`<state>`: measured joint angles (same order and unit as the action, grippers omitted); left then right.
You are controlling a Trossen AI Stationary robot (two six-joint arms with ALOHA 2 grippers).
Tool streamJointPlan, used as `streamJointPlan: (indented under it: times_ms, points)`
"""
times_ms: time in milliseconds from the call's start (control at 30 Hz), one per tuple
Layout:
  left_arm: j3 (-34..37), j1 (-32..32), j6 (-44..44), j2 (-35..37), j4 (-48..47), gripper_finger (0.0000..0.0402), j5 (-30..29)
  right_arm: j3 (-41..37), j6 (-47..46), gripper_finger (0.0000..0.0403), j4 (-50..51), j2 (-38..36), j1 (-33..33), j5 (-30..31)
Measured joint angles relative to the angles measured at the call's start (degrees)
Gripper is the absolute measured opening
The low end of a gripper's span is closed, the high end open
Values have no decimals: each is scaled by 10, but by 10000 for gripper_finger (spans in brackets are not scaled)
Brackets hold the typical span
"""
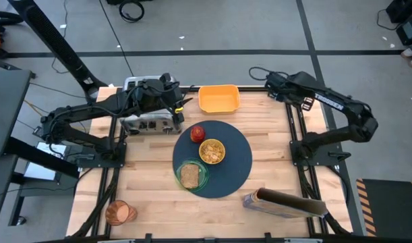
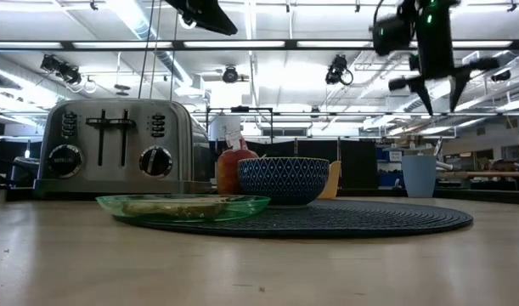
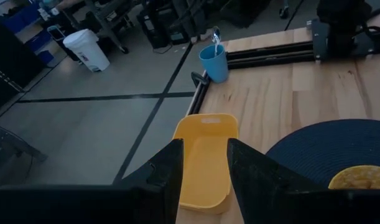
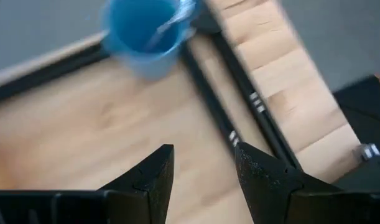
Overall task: Arrange a breakfast setting
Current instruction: Move the blue cereal box to the right of the yellow bin
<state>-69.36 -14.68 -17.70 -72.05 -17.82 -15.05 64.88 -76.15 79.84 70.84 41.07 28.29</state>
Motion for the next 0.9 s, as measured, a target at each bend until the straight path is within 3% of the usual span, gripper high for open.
streamJointPlan:
  times_ms: [333,567,700,900]
  points:
    - [0,0,-14,0,8,133,14,181,217,177,80,-16,-133,-200]
    - [0,0,6,0,13,133,32,265,243,177,54,-16,-268,-342]
    - [0,0,38,0,13,133,49,315,230,177,6,-16,-373,-358]
    - [0,1,122,0,13,133,49,345,229,177,-44,-15,-540,-336]
